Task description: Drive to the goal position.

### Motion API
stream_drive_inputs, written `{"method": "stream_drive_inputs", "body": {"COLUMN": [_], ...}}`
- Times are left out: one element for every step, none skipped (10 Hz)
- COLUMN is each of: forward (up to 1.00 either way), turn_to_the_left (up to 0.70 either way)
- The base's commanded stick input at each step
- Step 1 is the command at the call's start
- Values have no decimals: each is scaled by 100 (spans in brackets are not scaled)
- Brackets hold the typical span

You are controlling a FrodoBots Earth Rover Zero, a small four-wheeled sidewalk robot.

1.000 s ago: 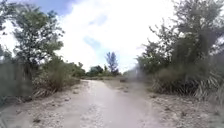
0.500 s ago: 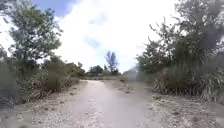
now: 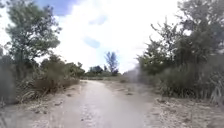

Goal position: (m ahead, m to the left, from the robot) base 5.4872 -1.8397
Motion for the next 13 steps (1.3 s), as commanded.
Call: {"method": "stream_drive_inputs", "body": {"forward": [45, 45, 45, 45, 45, 45, 45, 45, 45, 45, 45, 45, 45], "turn_to_the_left": [0, 0, 0, 0, 0, 0, 0, 0, 0, 0, 0, 0, 0]}}
